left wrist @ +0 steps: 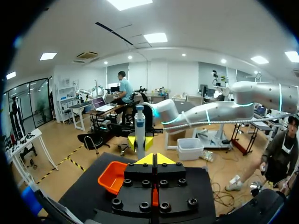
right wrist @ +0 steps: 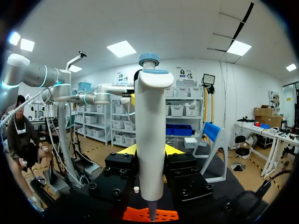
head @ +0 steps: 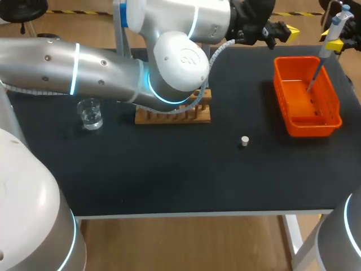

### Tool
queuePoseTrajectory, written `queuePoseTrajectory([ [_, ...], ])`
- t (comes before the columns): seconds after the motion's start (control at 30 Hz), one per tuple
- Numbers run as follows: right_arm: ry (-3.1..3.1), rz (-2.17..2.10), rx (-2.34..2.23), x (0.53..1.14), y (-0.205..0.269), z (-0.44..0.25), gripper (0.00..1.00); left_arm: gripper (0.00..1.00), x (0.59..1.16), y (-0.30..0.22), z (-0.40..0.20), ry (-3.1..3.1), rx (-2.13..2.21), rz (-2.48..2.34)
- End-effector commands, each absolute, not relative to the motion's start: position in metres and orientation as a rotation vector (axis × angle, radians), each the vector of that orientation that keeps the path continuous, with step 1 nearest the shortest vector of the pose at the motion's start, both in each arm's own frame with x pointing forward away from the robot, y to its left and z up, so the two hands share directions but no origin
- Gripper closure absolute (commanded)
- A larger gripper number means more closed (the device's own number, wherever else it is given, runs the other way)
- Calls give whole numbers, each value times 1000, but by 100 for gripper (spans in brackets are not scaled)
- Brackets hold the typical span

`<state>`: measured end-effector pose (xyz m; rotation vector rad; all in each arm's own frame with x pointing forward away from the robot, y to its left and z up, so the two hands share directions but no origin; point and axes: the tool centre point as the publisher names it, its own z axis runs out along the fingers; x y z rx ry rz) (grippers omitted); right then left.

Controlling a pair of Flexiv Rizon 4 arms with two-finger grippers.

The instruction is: Invert the test tube, pick up the pipette, mount the tip to pipette, aspirate from beaker and dispense into the tube, eject the tip, return the pipette, and cap with the stopper.

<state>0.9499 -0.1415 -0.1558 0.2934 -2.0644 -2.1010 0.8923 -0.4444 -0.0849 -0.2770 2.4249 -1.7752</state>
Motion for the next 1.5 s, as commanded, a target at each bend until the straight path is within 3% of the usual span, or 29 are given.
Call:
queuePoseTrajectory([
  [0.03, -2060, -2094, 303, 954, -144, -156, 100, 100, 893, -444, -86, 2424, -275, -1781],
  [1.5, -2060, -2094, 303, 954, -144, -156, 100, 100, 931, -542, -64, 2208, -212, -1908],
])
